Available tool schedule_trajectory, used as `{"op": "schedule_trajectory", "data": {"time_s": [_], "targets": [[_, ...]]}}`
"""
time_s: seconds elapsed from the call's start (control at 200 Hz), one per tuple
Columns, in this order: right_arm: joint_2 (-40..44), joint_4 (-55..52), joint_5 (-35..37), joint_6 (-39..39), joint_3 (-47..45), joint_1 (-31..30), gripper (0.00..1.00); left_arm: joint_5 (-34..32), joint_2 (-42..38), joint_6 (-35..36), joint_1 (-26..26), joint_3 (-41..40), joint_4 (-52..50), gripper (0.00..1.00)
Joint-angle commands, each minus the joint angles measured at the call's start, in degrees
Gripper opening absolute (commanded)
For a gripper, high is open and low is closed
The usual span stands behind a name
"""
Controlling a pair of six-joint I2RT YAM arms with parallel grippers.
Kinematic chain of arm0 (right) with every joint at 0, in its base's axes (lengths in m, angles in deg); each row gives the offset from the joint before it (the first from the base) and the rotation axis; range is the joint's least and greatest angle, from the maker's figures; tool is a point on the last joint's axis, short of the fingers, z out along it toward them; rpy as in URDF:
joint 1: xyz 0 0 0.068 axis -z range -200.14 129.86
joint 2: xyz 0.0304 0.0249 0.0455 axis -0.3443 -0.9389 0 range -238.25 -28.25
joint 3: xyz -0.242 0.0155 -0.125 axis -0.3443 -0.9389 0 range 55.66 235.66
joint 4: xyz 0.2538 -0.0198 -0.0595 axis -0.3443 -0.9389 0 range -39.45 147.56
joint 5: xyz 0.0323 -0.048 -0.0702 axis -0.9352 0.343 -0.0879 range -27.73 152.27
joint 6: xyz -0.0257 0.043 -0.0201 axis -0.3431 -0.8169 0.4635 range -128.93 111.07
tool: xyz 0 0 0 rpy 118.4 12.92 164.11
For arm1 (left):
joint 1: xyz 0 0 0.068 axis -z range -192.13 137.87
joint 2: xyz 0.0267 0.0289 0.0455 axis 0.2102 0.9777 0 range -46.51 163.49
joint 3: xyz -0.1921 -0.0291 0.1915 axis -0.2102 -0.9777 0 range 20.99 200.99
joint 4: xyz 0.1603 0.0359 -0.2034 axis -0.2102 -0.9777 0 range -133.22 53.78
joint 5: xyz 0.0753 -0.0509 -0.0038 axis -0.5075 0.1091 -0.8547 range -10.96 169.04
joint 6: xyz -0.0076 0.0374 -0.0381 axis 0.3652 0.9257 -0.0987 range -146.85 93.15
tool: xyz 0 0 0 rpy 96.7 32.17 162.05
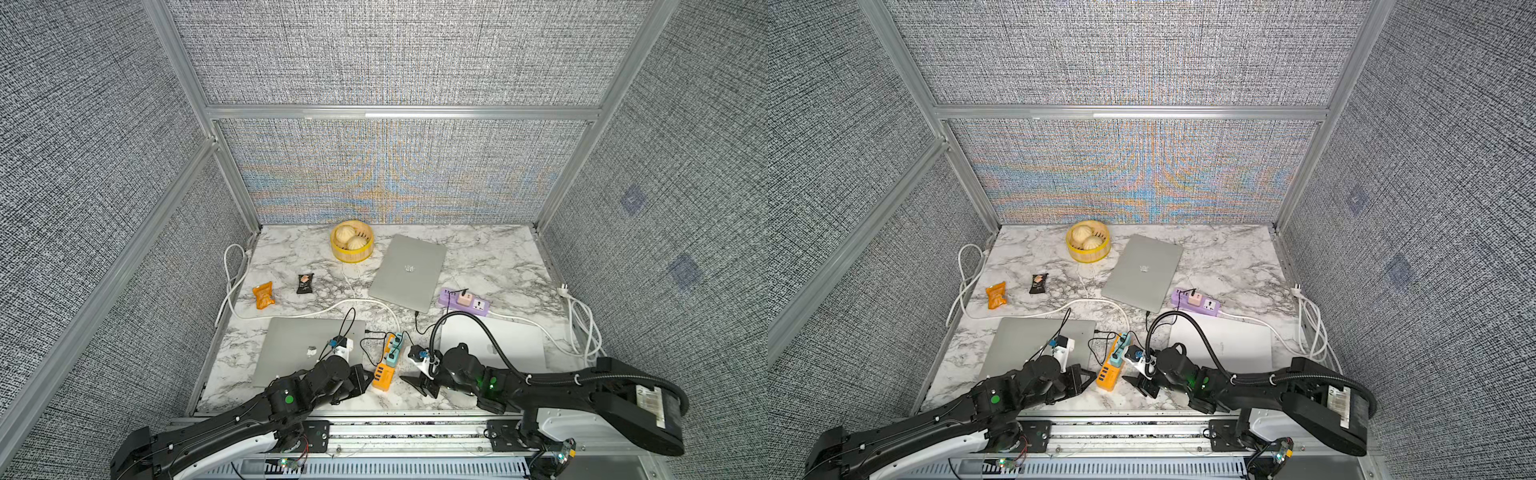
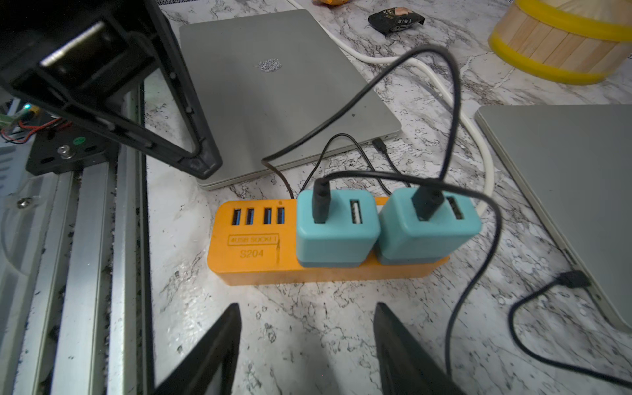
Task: Unplug the laptop charger
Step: Remove the plug from the socket.
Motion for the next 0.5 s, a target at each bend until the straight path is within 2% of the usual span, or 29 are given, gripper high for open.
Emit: {"op": "schedule_trajectory", "data": {"time_s": [0.0,0.495], "targets": [[-2.0,6.2,-1.1,-0.7,0.8,0.2,0.63,-0.2,-0.9,-1.5,-0.4,-0.2,0.1,0.0],[-5.4,8.8,-1.9,-1.4,1.8,1.5,0.62,2.9,5.4,-2.4,-2.9,-1.9,8.5,0.0]]}}
